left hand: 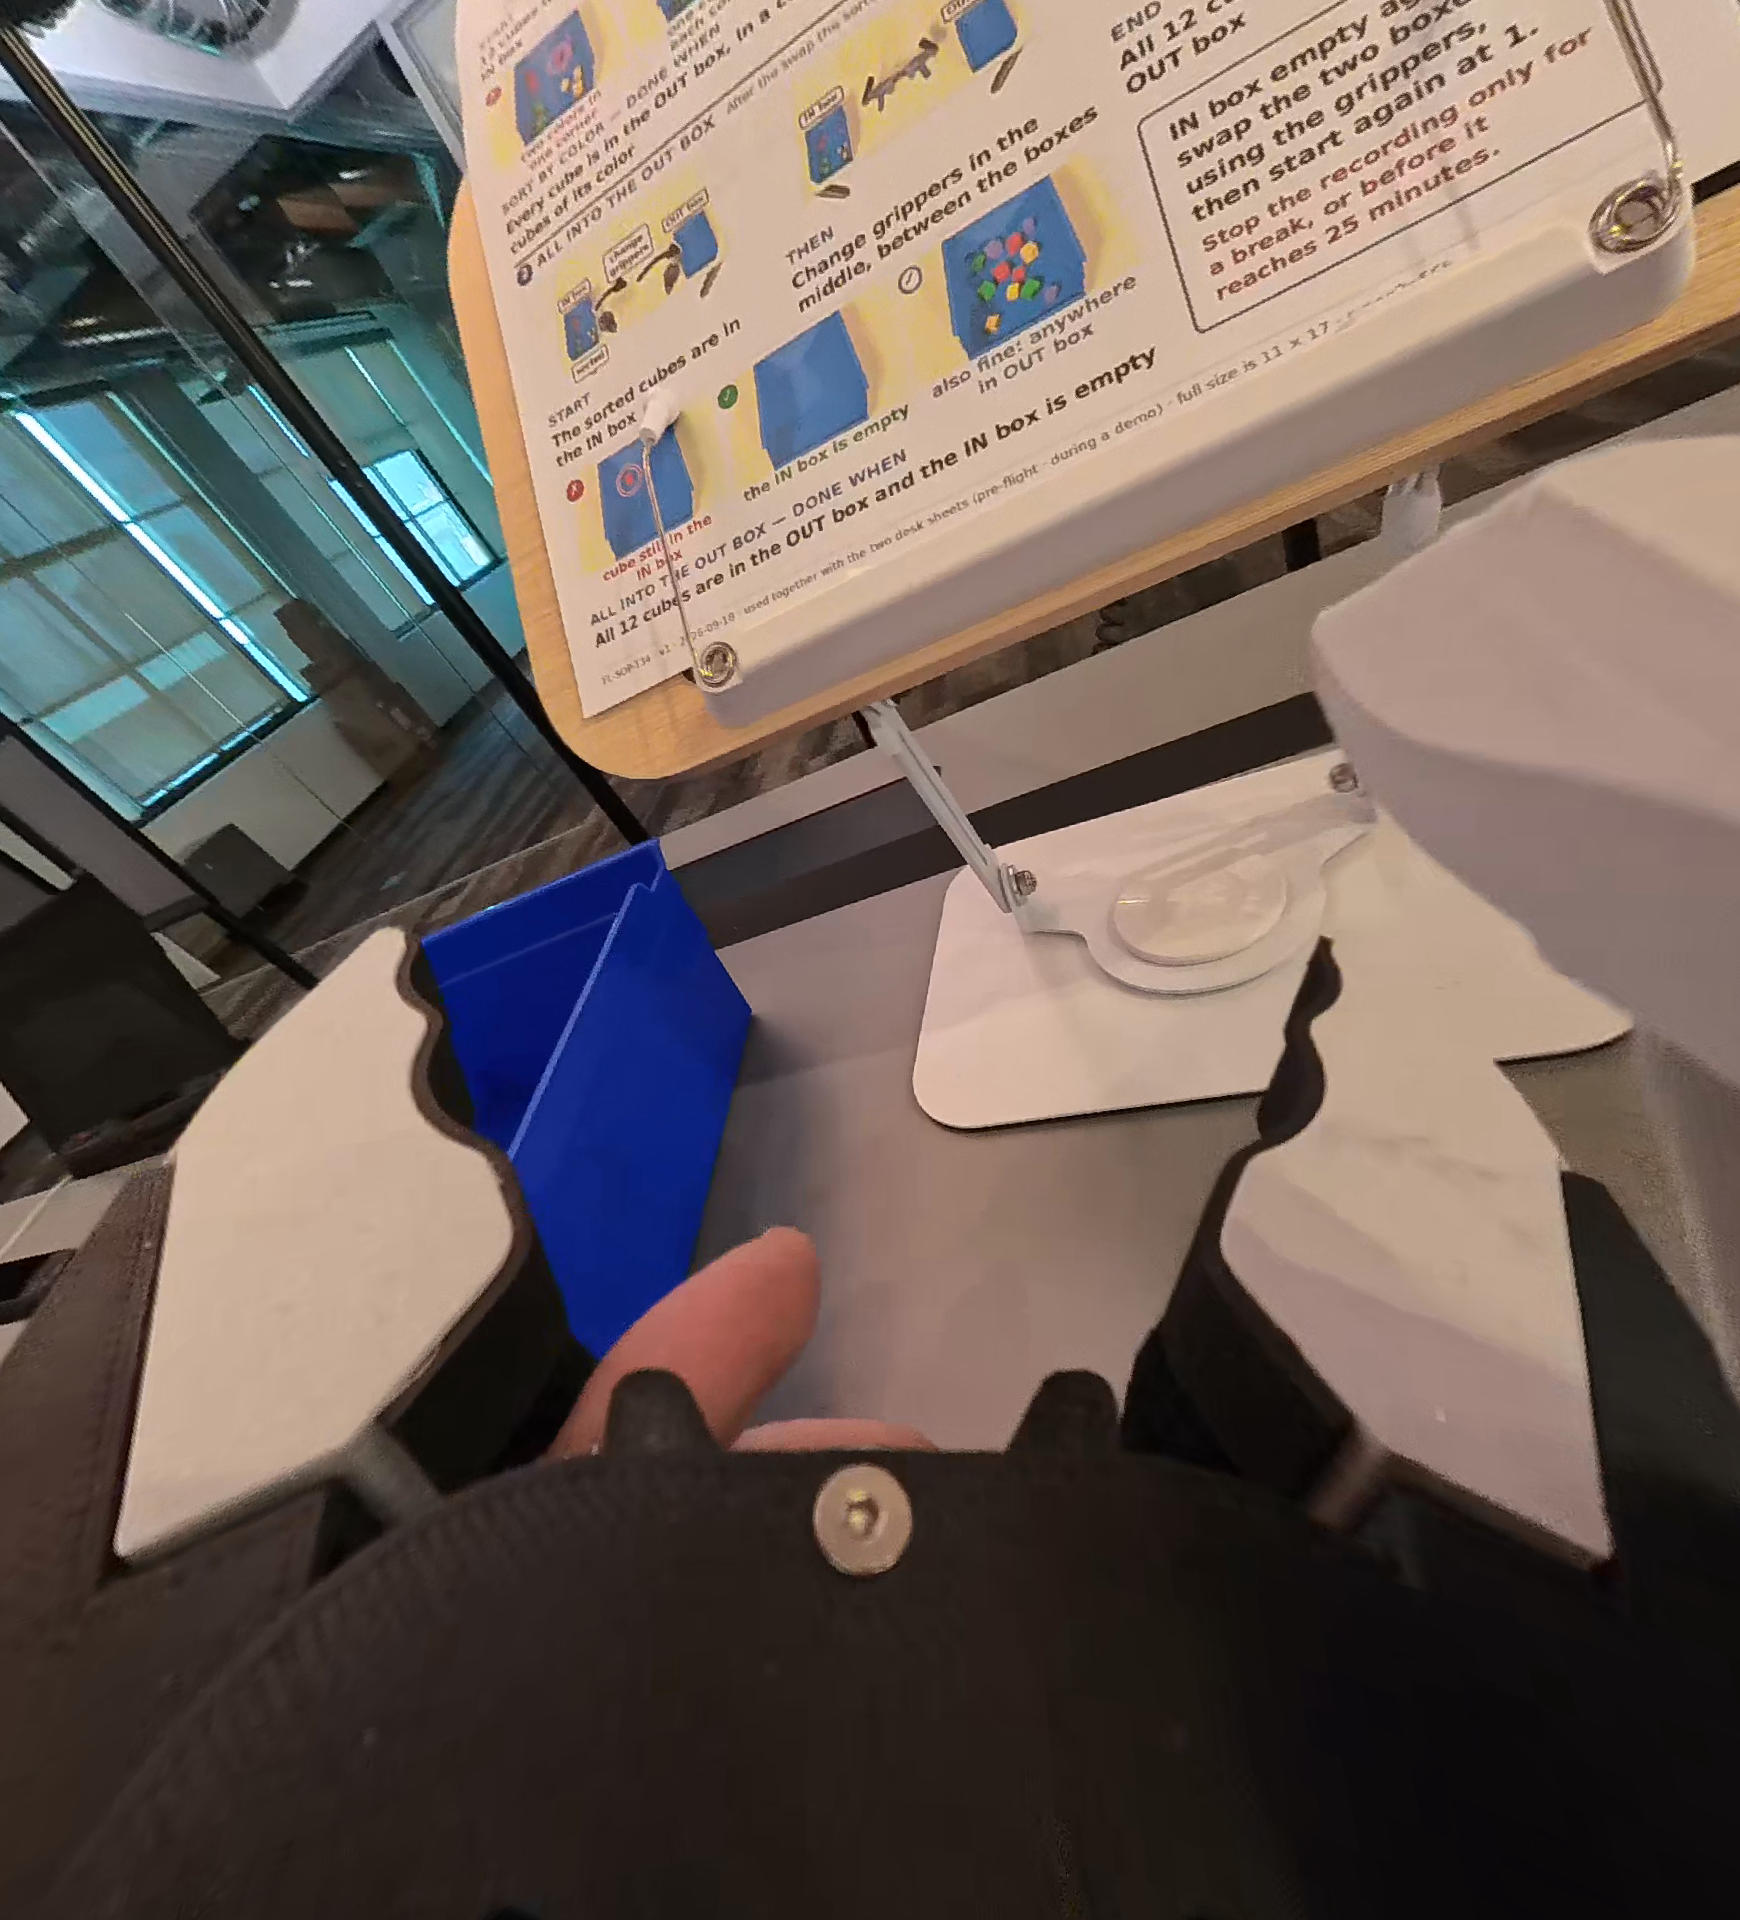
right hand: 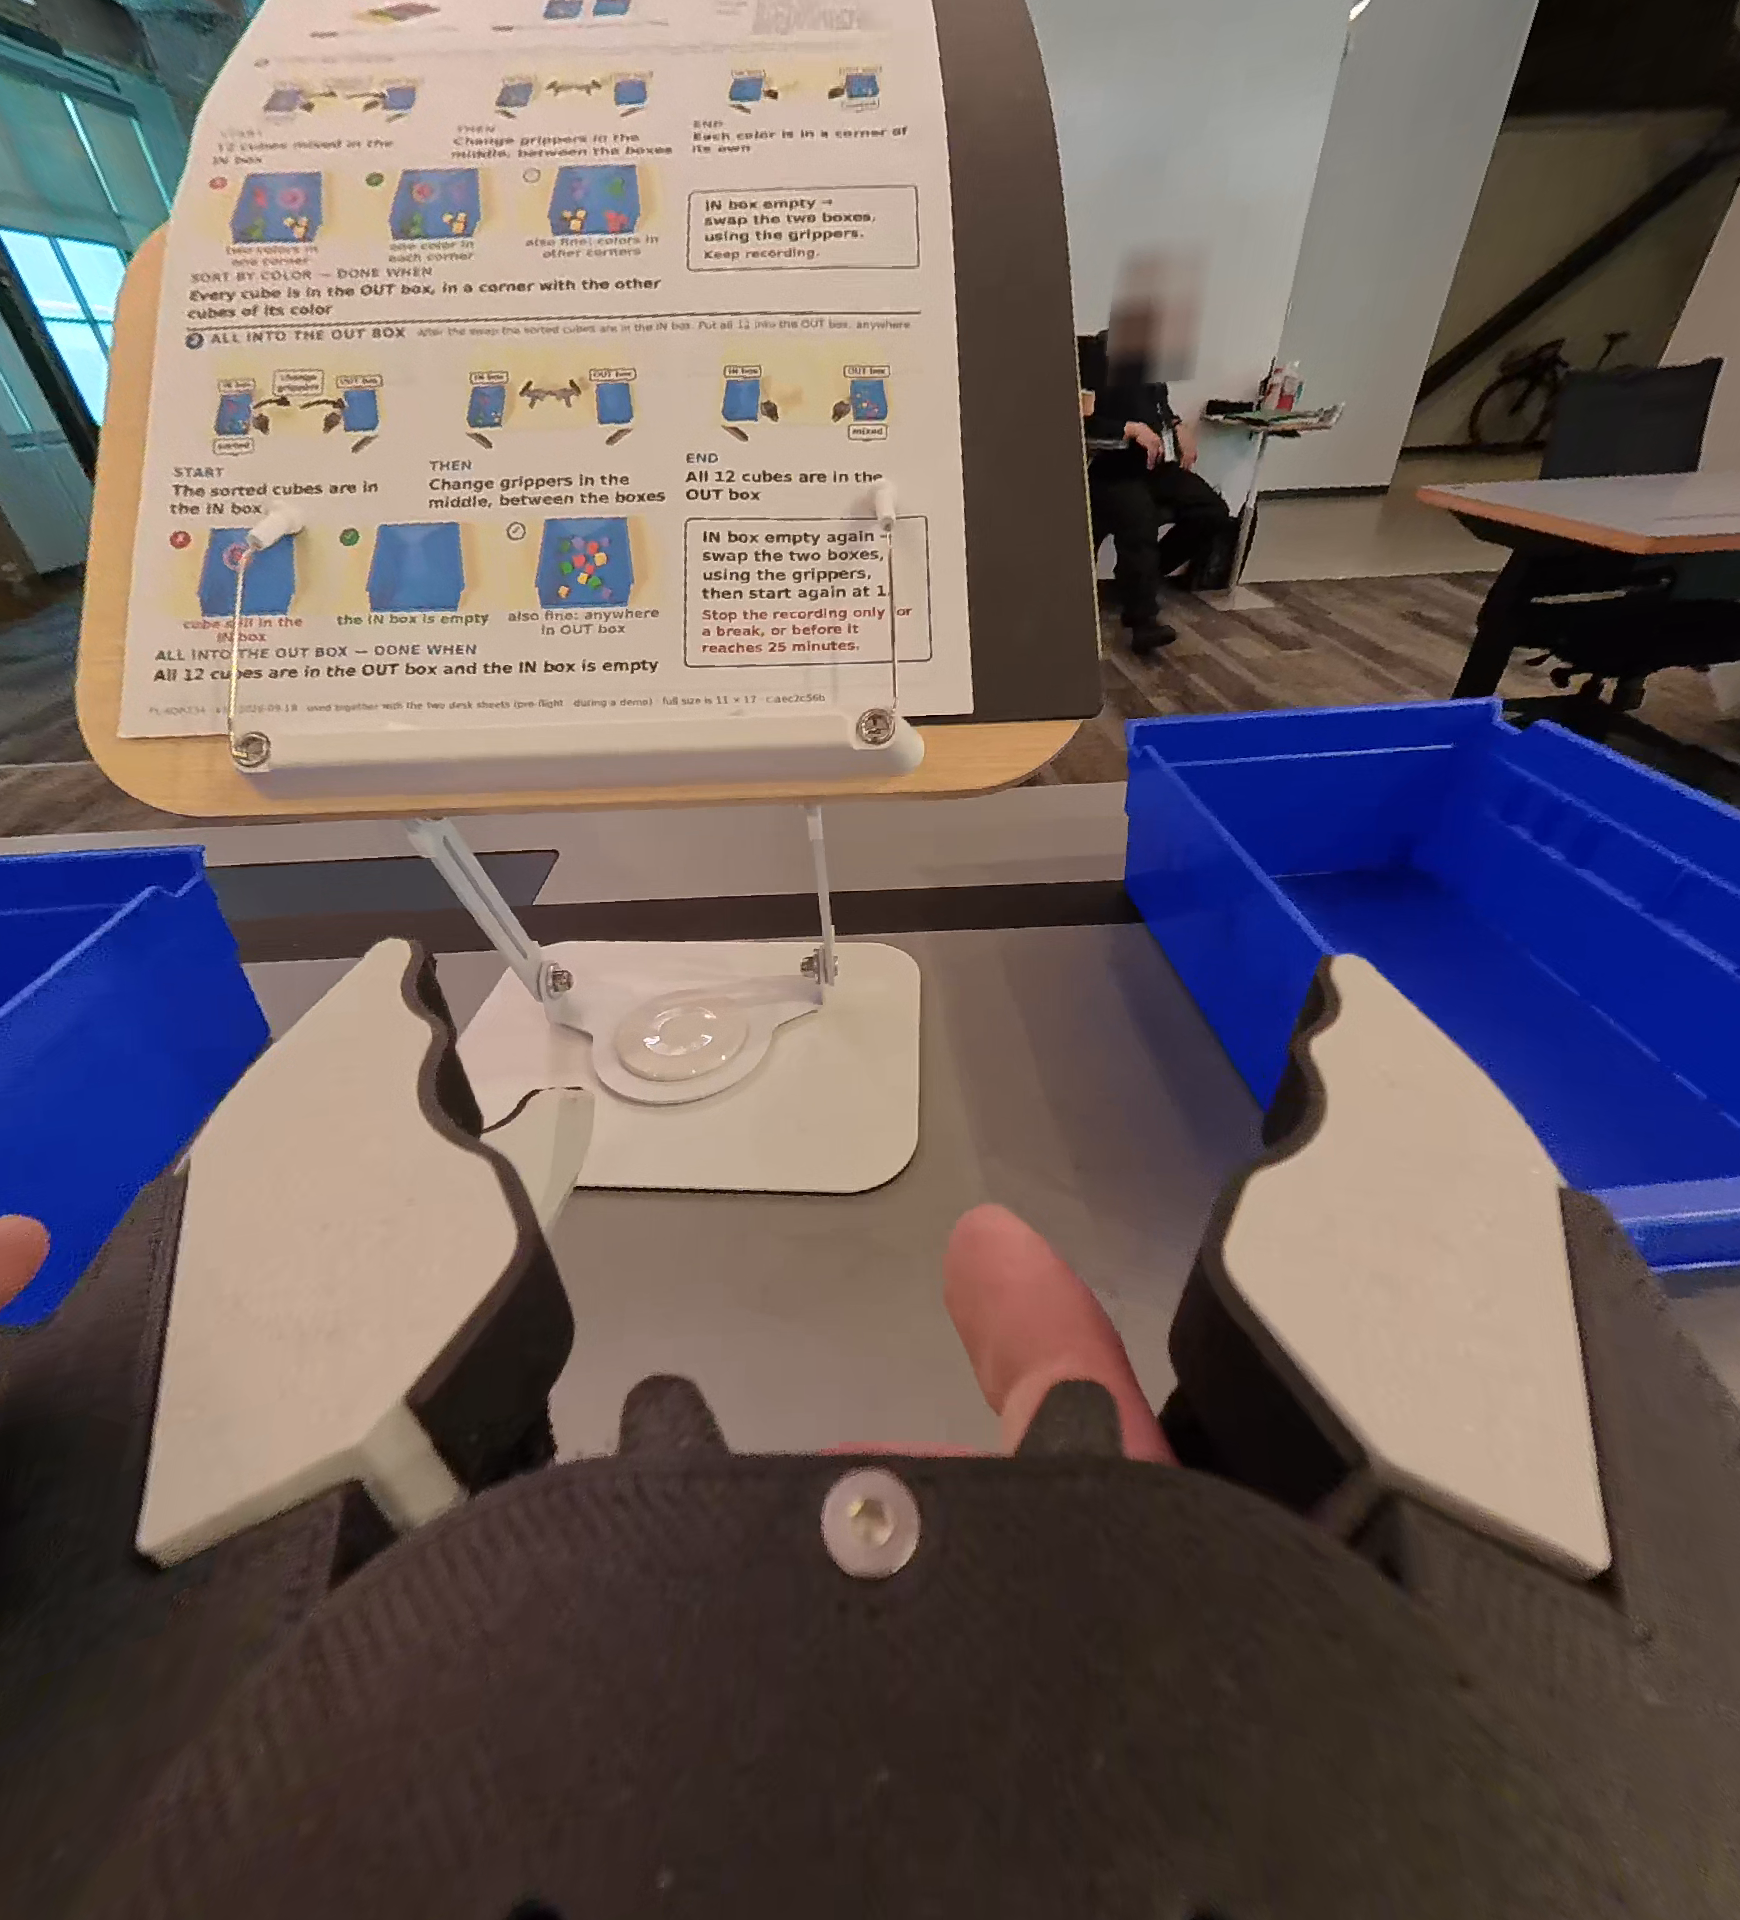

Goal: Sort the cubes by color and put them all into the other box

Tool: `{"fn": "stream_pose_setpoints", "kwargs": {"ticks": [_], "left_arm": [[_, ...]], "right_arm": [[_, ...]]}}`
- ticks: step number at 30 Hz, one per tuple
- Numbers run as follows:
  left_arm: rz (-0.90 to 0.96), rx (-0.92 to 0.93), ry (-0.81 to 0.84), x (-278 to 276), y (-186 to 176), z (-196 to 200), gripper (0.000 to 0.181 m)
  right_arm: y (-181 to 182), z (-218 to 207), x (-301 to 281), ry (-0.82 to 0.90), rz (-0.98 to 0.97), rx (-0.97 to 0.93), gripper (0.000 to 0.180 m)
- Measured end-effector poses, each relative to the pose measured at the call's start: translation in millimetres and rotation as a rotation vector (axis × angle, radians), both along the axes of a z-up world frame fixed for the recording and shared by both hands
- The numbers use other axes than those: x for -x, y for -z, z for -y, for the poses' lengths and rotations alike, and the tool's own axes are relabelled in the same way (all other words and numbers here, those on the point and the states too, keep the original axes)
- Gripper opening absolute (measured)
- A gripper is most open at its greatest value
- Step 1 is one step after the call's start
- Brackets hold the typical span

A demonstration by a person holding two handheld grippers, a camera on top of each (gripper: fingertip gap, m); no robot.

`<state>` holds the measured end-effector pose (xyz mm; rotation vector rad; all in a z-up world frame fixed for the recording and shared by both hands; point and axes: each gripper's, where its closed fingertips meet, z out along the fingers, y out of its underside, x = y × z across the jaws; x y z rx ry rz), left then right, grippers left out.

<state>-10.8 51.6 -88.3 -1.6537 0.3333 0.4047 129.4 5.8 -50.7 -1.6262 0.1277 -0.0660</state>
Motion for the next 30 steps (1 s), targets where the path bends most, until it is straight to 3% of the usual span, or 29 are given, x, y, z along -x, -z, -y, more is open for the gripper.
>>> {"fn": "stream_pose_setpoints", "kwargs": {"ticks": [15,19,25,28,30], "left_arm": [[0.063,0.027,0.031,1.7,0.9,-2.3,0.146],[0.169,0.086,0.101,2.0,-1.5,0.5,0.146],[0.378,0.033,0.204,14.2,-56.4,24.7,0.146],[0.427,0.007,0.156,14.2,-67.8,37.4,0.146],[0.401,-0.037,0.037,16.2,-67.8,42.0,0.146]], "right_arm": [[-1.7,-2.0,-23.4,0.043,0.079,-0.018,0.148],[7.7,-7.1,-39.2,0.098,0.133,0.006,0.148],[19.6,-11.4,-64.5,0.257,0.328,0.029,0.148],[20.7,-13.0,-74.7,0.326,0.379,0.036,0.148],[21.8,-13.6,-79.9,0.364,0.410,0.038,0.148]]}}
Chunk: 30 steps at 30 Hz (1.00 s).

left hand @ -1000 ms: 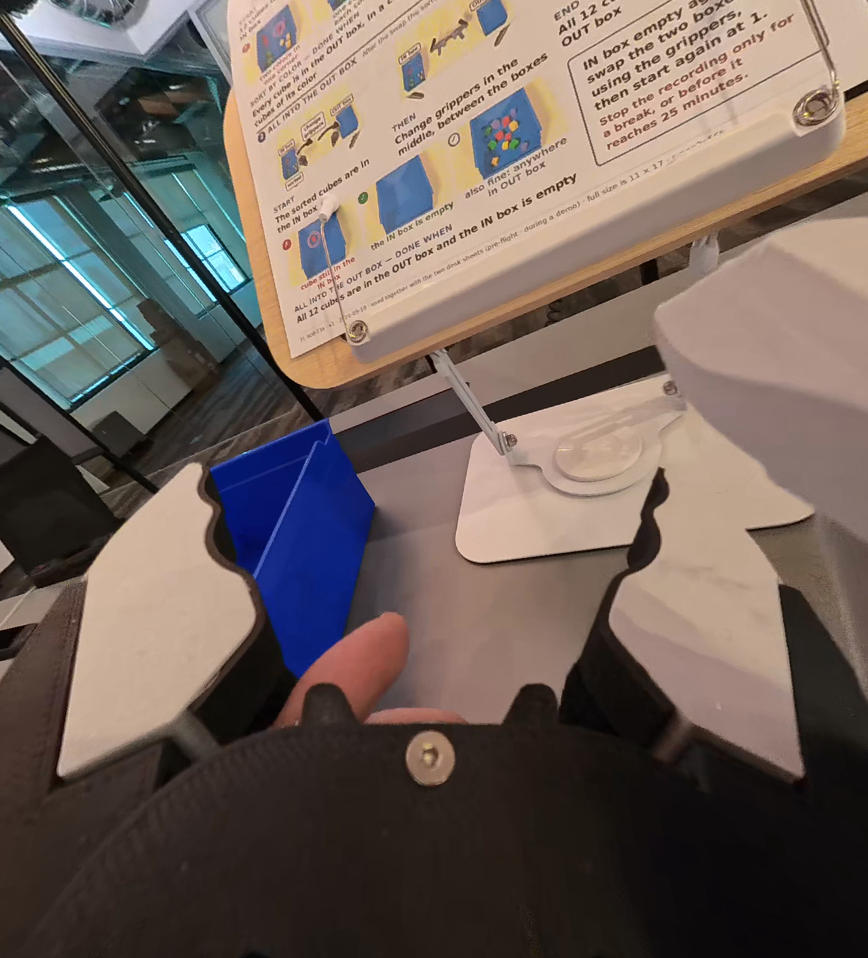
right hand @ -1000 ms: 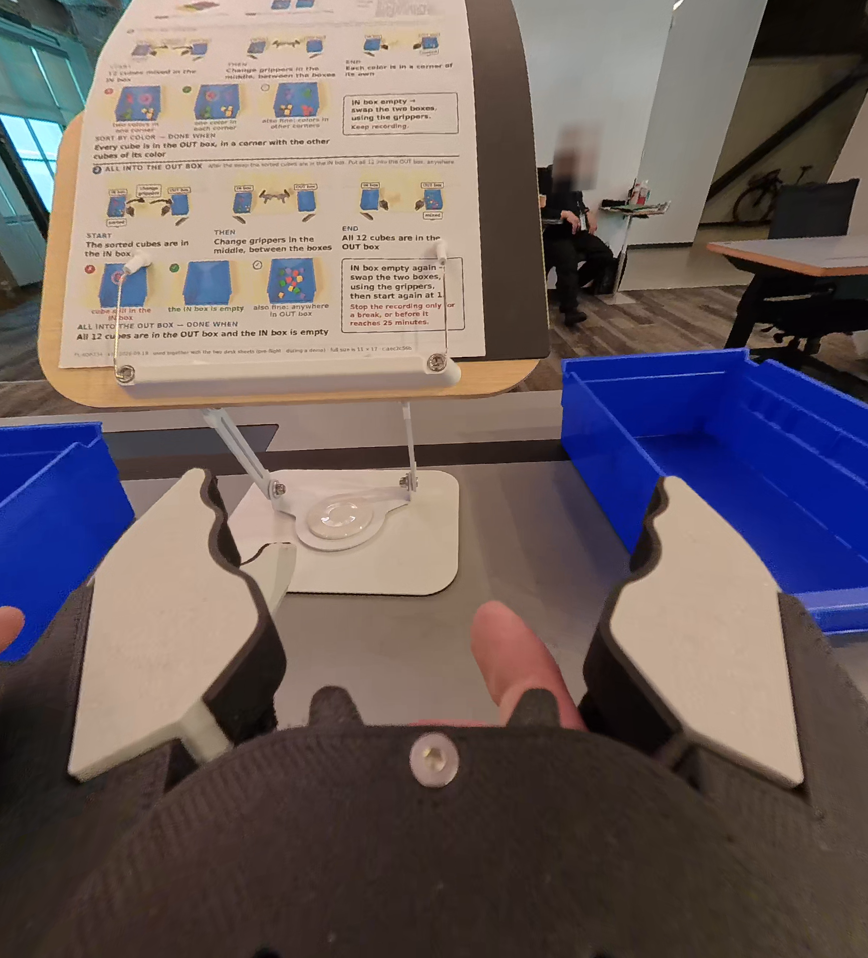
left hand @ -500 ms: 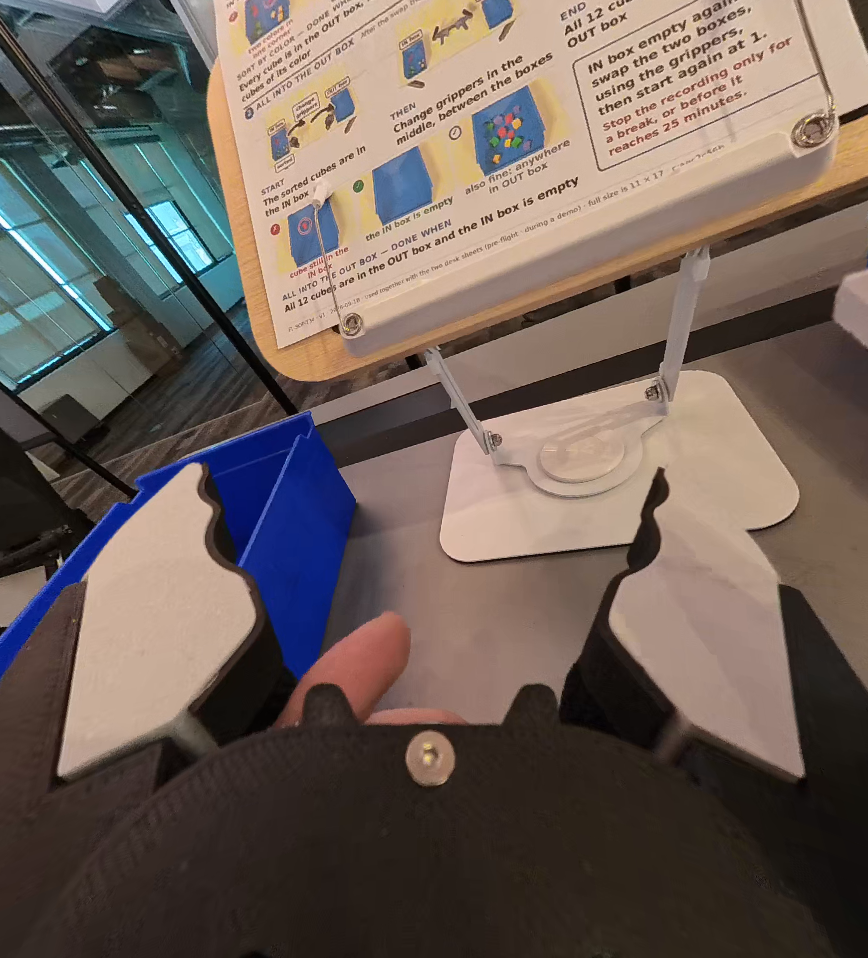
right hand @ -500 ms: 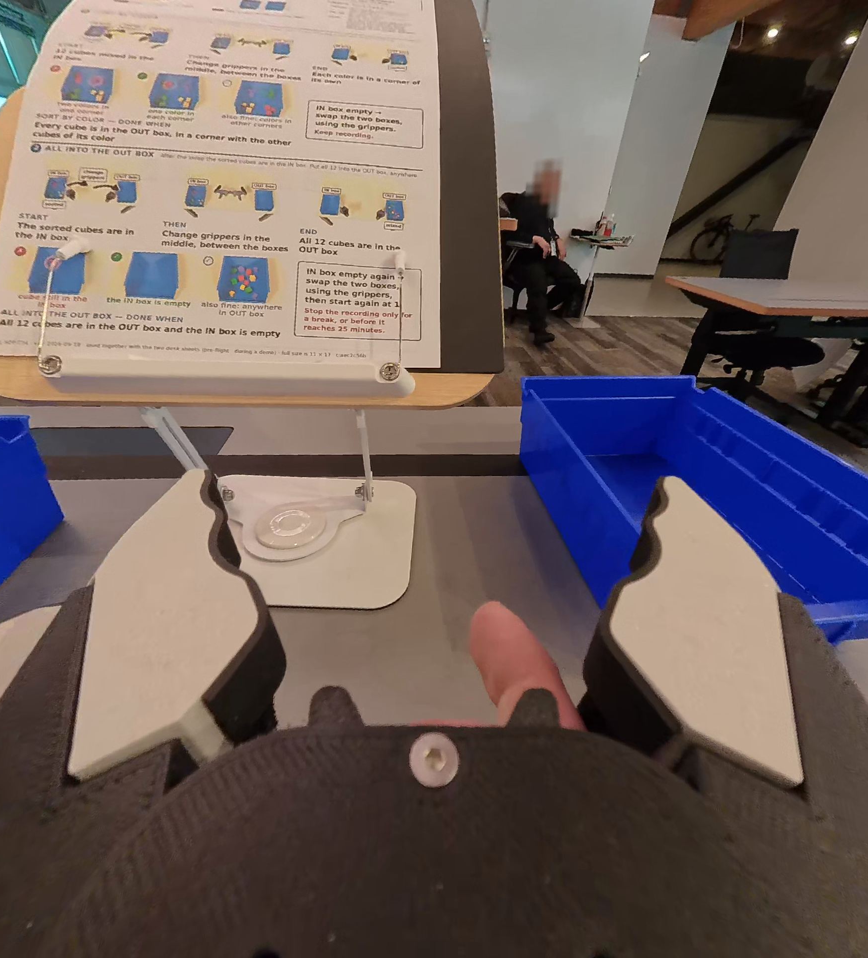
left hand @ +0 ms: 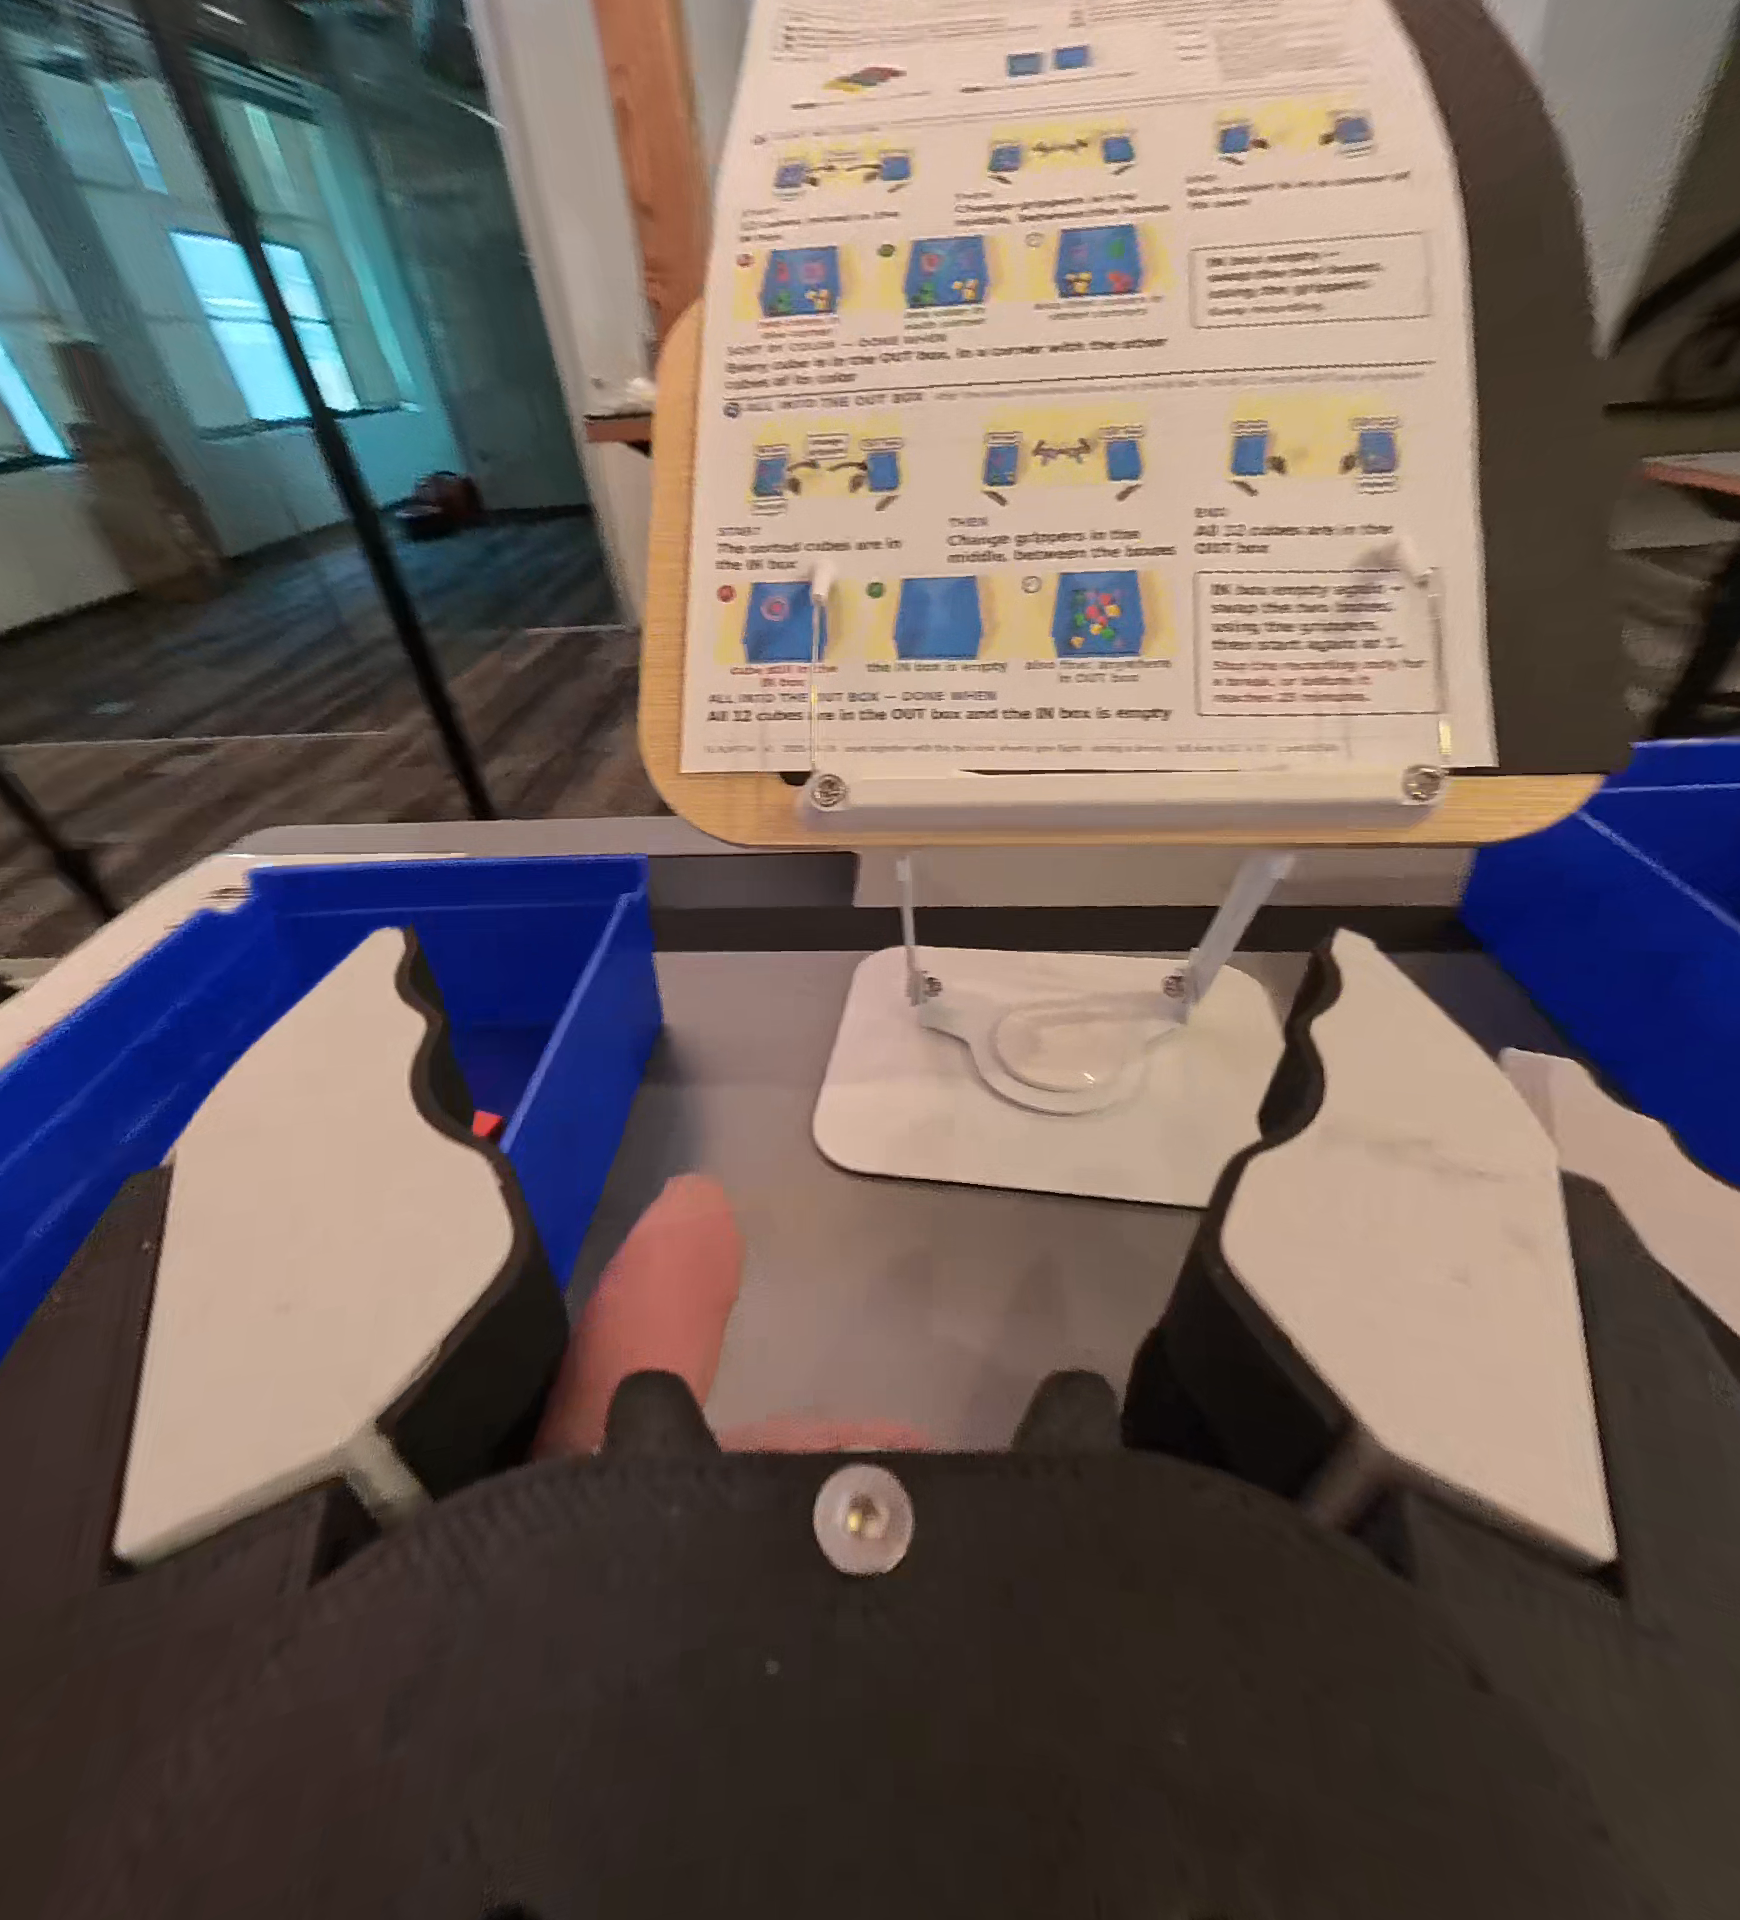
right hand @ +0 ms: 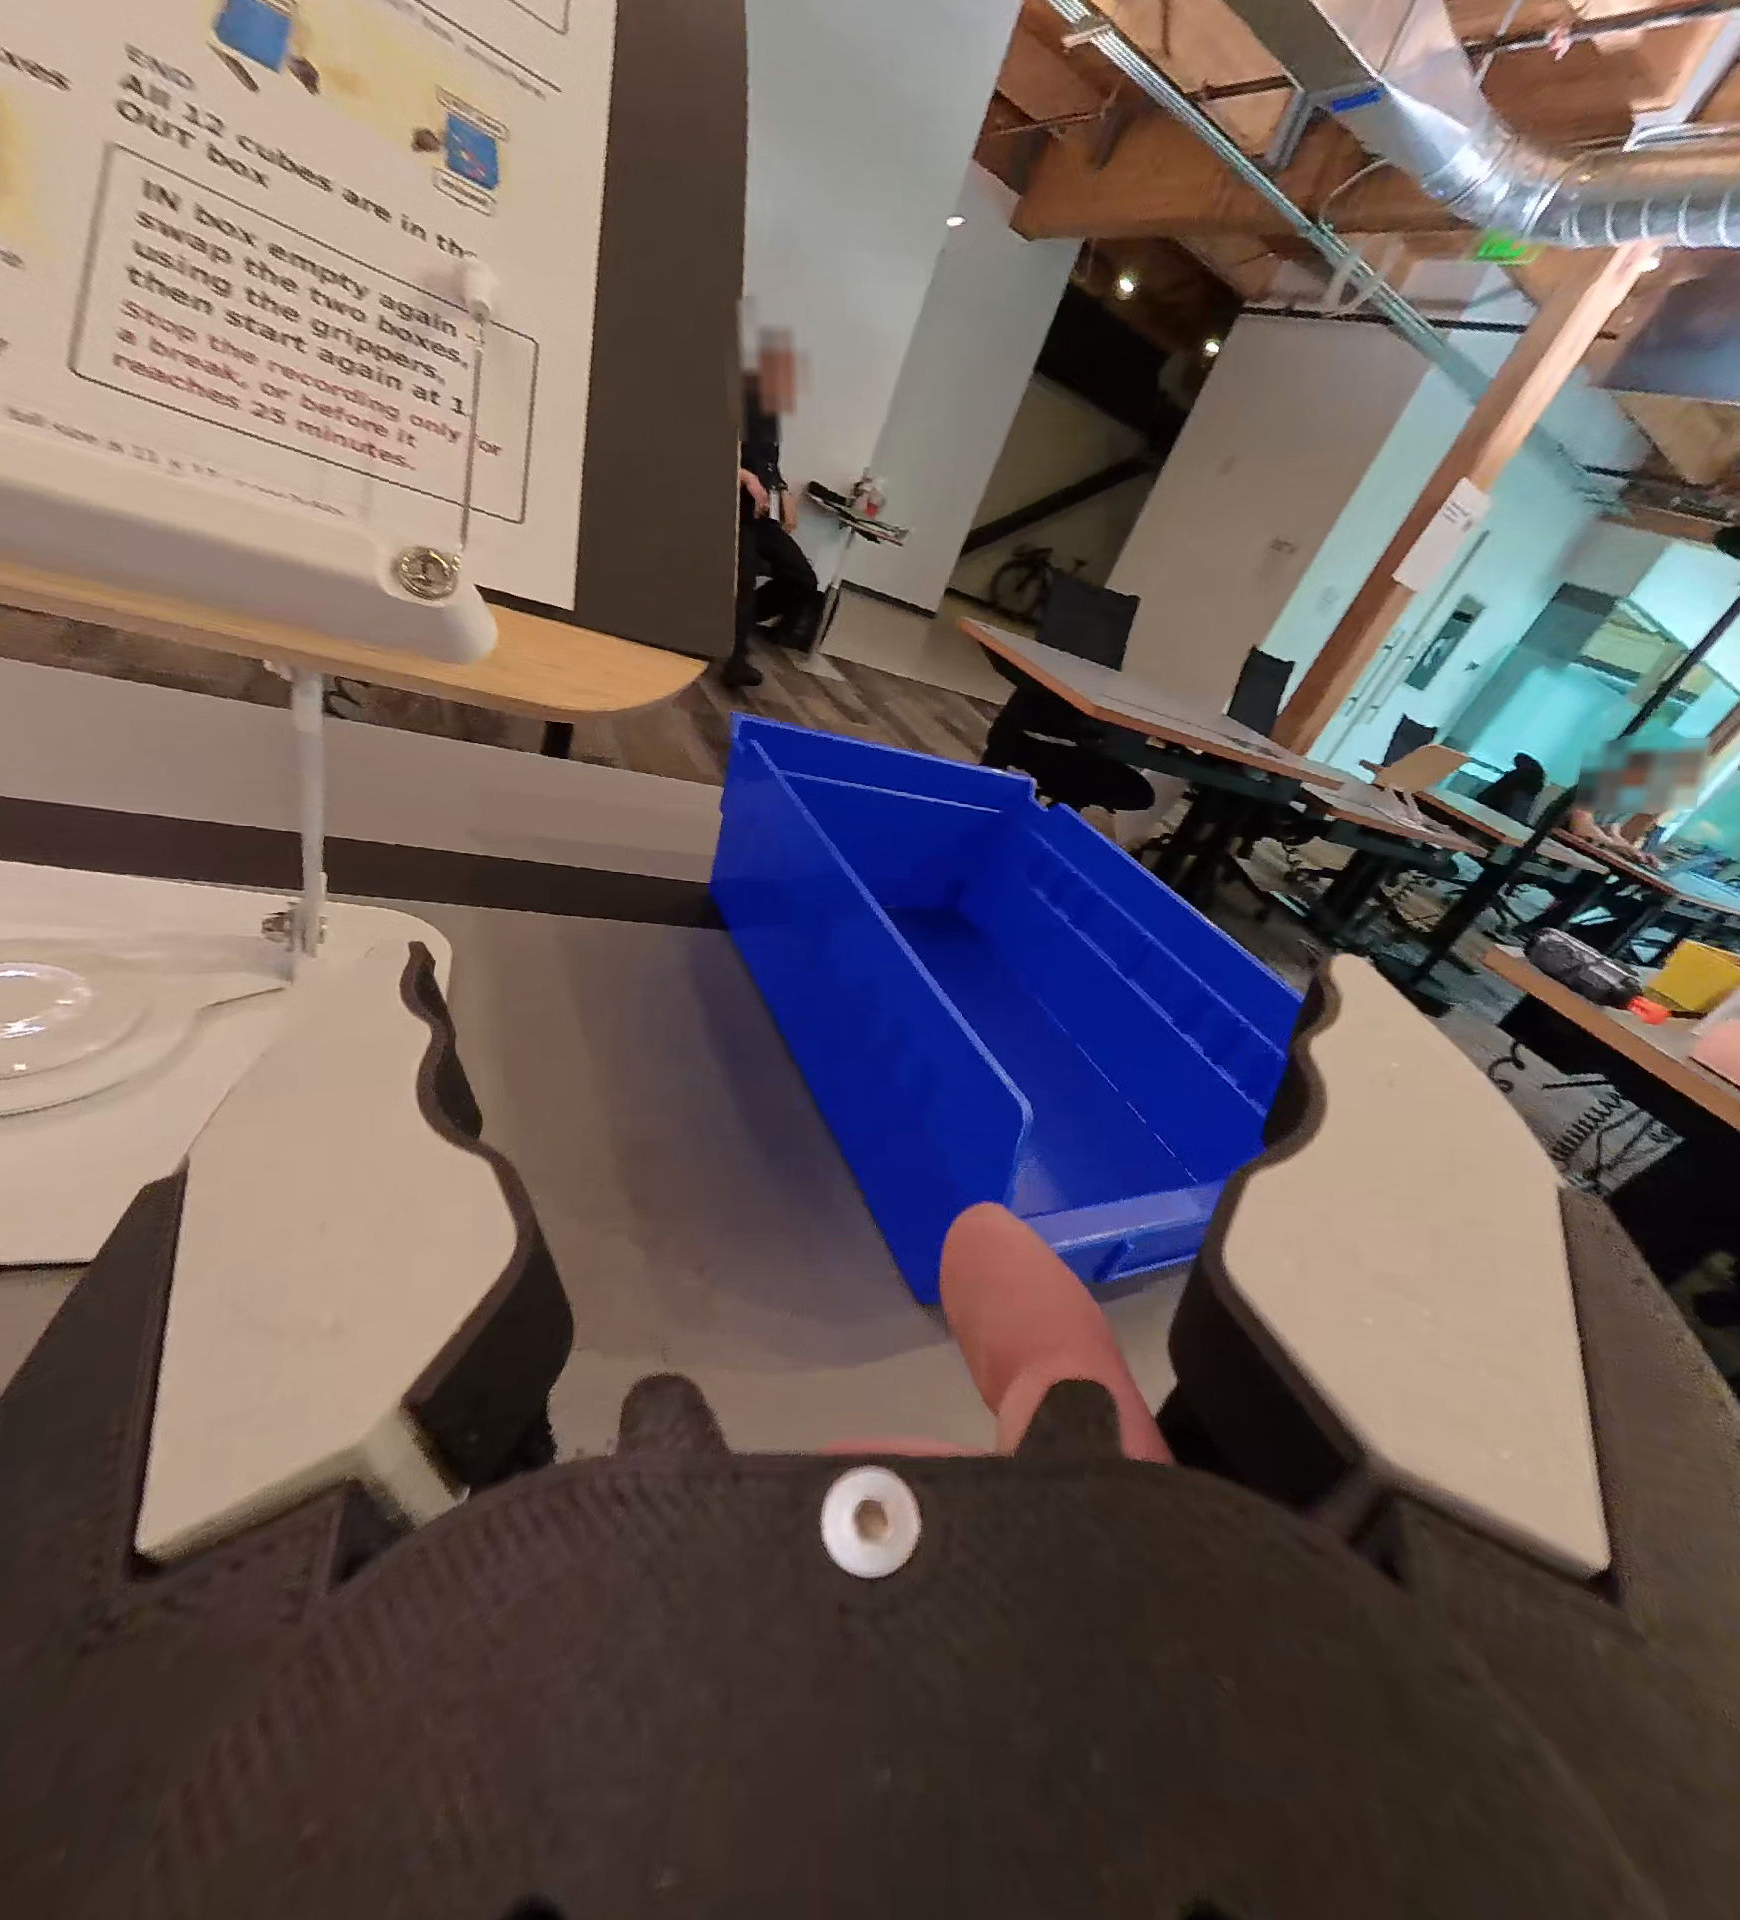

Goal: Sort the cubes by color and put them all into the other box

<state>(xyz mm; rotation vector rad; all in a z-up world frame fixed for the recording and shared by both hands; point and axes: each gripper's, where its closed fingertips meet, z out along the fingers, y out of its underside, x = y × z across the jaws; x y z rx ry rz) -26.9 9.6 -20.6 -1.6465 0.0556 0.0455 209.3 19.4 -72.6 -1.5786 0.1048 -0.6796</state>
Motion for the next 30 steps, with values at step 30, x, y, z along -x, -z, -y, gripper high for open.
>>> {"fn": "stream_pose_setpoints", "kwargs": {"ticks": [30], "left_arm": [[0.020,-0.024,-0.086,-23.4,14.7,-1.3,0.146]], "right_arm": [[-9.0,7.9,1.6,0.076,0.100,-0.037,0.147]]}}
